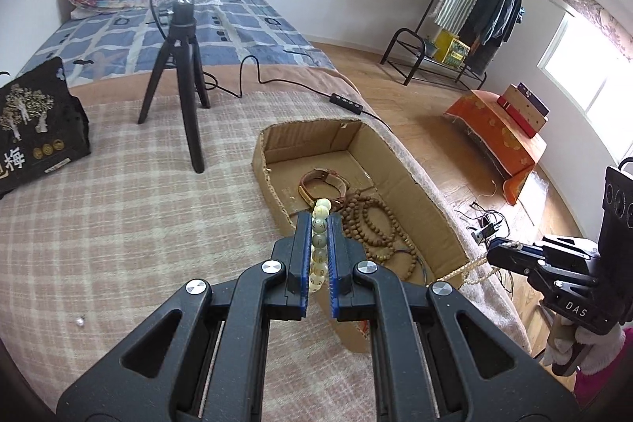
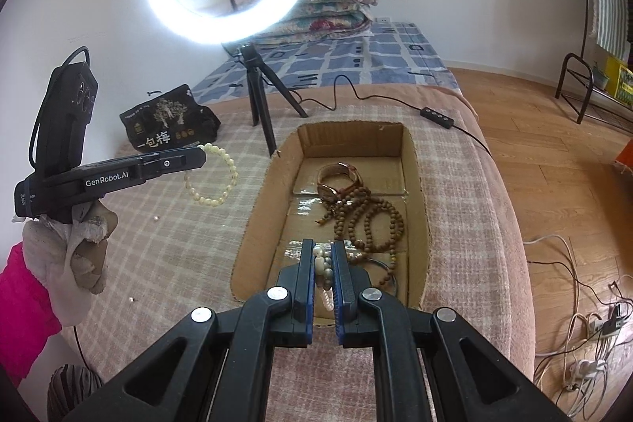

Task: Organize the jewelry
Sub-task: 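Carry the bracelet and pearl strand into the box and open both tools, then lift both tools from the box and move them to the pearl earring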

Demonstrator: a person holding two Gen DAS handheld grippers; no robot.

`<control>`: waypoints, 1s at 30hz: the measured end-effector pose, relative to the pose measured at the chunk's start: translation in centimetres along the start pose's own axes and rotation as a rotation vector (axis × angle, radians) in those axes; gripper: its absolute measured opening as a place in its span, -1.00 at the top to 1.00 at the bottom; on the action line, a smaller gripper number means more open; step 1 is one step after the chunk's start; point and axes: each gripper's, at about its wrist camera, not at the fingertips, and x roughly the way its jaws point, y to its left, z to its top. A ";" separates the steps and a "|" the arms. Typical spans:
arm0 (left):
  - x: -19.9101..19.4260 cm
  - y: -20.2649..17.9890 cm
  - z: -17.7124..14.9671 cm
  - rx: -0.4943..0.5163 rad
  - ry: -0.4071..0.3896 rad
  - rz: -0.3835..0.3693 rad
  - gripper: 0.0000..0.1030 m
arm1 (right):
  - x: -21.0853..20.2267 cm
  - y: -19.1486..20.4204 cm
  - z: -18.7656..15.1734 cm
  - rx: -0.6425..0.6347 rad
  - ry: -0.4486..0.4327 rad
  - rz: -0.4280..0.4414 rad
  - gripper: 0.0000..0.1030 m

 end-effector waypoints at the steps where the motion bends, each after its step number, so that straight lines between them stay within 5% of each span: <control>1: 0.3 -0.1 -0.1 0.001 0.003 -0.002 0.90 | 0.2 -0.2 -0.1 0.003 0.004 -0.004 0.89; 15: 4.3 -1.4 -0.4 0.027 0.065 -0.007 0.90 | 3.0 -2.0 -1.0 0.049 0.053 -0.019 0.87; 20: 4.8 -1.1 -0.5 0.024 0.087 0.002 0.84 | 3.0 -2.2 -1.3 0.075 0.044 -0.026 0.38; 22: 4.9 -1.2 -0.5 0.029 0.089 0.009 0.20 | 3.1 -2.1 -1.4 0.079 0.045 -0.036 -0.03; 23: 4.7 -1.2 -0.5 0.030 0.082 0.011 0.07 | 3.0 -2.1 -1.5 0.082 0.044 -0.046 -0.19; 25: 4.4 -1.3 -0.6 0.038 0.065 0.017 -0.04 | 3.0 -2.0 -1.6 0.088 0.034 -0.060 -0.53; 30: 4.1 -1.4 -0.8 0.054 0.074 0.029 -0.21 | 2.9 -1.6 -1.6 0.086 0.035 -0.086 -0.78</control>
